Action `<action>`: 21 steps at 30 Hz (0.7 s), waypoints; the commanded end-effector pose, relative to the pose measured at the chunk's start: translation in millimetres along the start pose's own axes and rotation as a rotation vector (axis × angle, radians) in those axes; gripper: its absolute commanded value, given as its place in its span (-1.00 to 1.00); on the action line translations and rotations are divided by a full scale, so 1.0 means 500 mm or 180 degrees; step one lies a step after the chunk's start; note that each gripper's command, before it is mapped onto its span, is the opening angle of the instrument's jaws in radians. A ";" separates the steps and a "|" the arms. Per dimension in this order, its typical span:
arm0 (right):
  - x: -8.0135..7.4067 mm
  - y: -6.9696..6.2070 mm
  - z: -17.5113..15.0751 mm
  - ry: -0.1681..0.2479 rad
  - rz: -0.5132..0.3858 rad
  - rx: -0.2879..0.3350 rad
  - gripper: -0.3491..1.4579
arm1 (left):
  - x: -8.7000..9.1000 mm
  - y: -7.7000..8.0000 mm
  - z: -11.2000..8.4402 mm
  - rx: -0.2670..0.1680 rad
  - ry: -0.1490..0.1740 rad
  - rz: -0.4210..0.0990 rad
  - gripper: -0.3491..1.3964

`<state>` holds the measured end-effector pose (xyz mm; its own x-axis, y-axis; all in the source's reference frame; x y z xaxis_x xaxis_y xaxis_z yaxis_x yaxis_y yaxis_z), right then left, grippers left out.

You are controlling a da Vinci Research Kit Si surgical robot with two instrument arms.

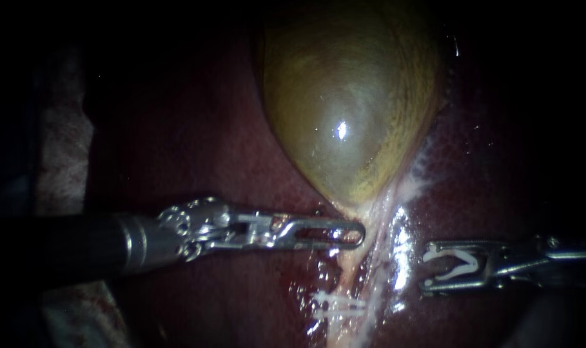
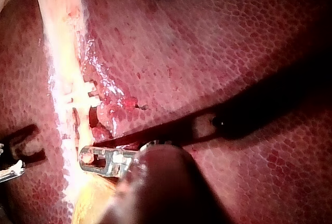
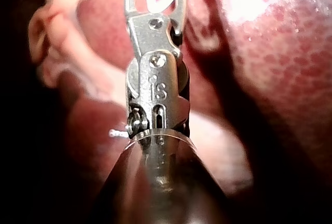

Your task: Clipping third clip left tube

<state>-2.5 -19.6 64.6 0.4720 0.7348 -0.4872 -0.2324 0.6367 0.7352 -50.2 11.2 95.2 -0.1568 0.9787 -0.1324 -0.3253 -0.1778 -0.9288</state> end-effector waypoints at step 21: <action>0.0012 -0.0007 0.0101 0.0056 0.0447 -0.0077 -0.04 | 0.0000 0.0035 -0.0048 -0.0032 -0.0035 -0.0026 -1.00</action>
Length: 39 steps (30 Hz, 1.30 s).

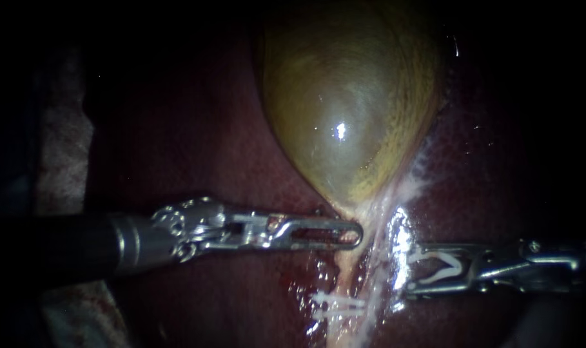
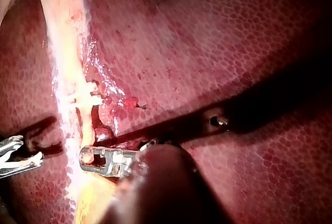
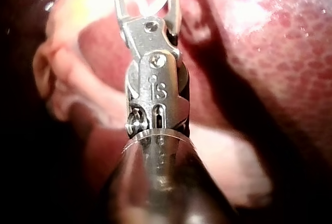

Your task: Clipping third clip left tube

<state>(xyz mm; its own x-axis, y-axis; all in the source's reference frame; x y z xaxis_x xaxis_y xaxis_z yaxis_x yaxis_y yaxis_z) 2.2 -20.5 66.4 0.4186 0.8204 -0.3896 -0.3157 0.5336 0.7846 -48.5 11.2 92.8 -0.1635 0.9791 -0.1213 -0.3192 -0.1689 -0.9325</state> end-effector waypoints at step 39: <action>-0.0021 0.0052 0.0241 -0.0145 0.0176 0.0093 -0.04 | -0.0021 0.0048 -0.0094 -0.0007 -0.0019 -0.0018 -1.00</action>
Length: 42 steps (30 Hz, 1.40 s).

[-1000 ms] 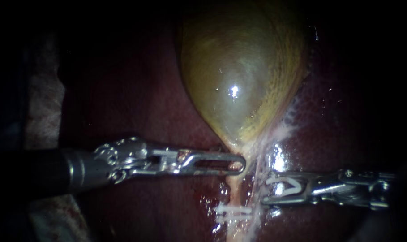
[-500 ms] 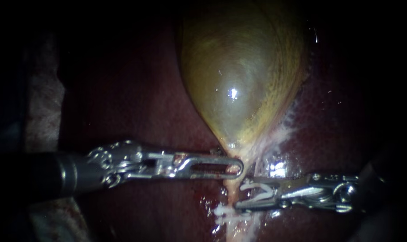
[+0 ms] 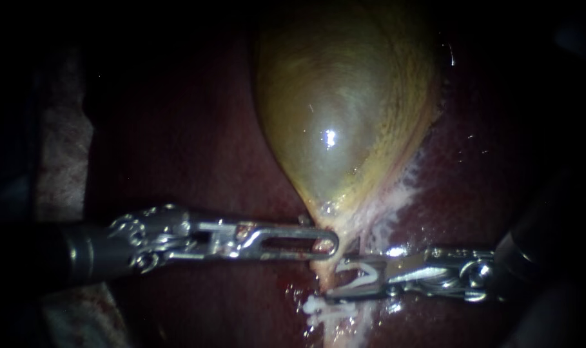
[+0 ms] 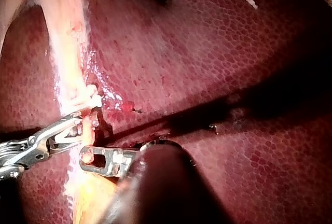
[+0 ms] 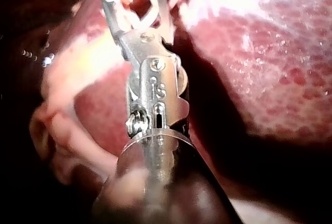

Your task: Clipping third clip left tube

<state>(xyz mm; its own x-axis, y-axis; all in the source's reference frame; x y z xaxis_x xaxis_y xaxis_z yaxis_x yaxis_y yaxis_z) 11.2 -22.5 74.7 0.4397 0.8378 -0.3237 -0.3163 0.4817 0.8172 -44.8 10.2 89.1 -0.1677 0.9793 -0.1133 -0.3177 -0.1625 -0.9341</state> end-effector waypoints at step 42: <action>0.0034 0.0004 0.0098 -0.0045 0.0035 0.0096 -0.36 | 0.0000 -0.0001 -0.0006 0.0006 0.0005 0.0002 -1.00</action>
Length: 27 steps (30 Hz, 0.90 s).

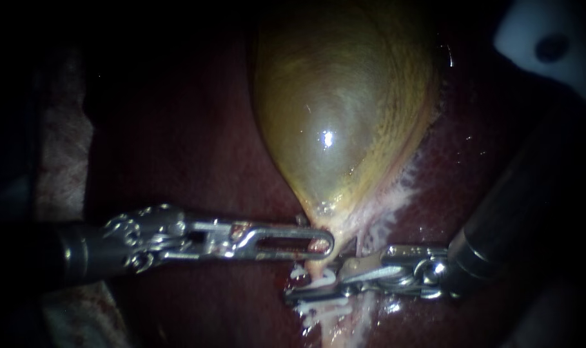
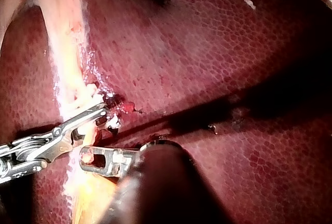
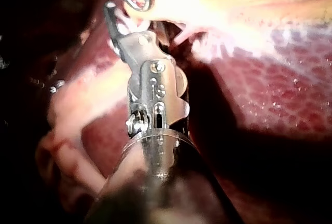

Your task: Clipping third clip left tube

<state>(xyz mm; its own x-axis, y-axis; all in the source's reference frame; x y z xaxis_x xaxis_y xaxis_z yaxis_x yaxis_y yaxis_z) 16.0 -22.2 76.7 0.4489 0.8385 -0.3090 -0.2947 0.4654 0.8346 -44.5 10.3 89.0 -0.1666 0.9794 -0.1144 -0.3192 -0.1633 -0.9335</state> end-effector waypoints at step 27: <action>0.0005 0.0006 -0.0018 -0.0010 0.0062 0.0013 -1.00 | -0.0001 0.0001 0.0000 0.0001 0.0000 0.0000 -1.00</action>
<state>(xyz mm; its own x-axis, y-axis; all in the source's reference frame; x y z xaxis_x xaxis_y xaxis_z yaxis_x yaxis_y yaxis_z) 15.3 -21.6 76.5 0.4459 0.8464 -0.2912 -0.2999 0.4478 0.8423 -44.5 10.3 89.0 -0.1667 0.9794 -0.1142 -0.3196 -0.1632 -0.9334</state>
